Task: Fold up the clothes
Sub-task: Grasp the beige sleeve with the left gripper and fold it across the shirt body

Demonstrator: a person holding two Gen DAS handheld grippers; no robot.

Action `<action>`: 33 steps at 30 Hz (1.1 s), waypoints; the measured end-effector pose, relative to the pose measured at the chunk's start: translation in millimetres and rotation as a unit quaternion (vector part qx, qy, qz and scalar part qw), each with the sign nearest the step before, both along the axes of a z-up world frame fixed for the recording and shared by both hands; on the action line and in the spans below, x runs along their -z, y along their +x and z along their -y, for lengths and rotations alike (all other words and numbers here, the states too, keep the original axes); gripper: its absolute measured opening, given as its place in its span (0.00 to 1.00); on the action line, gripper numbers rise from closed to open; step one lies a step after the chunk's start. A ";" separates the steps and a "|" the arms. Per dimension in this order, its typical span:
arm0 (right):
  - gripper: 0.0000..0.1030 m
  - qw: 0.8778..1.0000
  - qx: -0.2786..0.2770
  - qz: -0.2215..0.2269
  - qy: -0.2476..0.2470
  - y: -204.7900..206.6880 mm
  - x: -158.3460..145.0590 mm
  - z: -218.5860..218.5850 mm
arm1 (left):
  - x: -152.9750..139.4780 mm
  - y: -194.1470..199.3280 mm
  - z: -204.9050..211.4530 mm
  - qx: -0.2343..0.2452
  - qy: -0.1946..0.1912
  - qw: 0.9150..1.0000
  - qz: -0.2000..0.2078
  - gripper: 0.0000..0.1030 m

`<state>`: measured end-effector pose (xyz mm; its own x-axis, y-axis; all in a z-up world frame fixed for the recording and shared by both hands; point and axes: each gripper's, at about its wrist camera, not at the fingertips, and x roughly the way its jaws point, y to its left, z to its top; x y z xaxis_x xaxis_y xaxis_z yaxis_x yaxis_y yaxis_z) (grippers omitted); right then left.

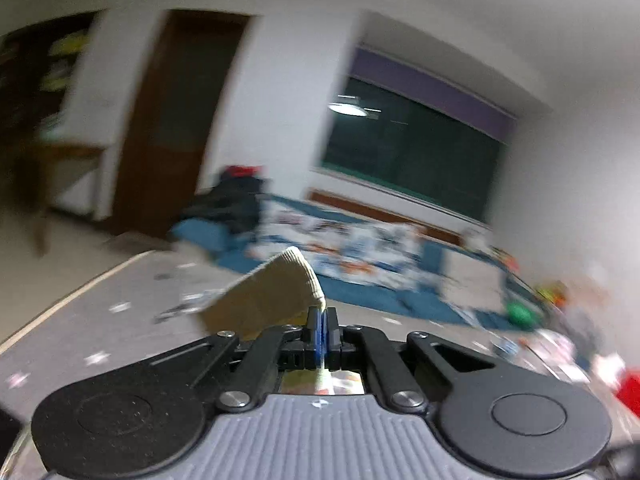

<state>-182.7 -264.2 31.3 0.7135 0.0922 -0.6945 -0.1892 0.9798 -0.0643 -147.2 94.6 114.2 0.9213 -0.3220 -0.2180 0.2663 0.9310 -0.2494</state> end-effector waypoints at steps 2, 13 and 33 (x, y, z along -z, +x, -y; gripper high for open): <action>0.34 1.000 0.004 0.004 0.004 -0.2 -2.6 2.1 | -1.9 -13.9 30.9 0.059 0.019 0.998 0.019 0.01; 0.34 0.998 0.044 0.007 0.051 -3.7 -16.2 29.4 | 53.3 -35.1 169.7 0.290 0.143 0.945 -0.043 0.05; 0.40 0.987 -0.135 -0.001 0.087 -5.7 -37.1 -47.8 | 68.9 -30.7 76.2 0.166 0.178 0.965 -0.096 0.27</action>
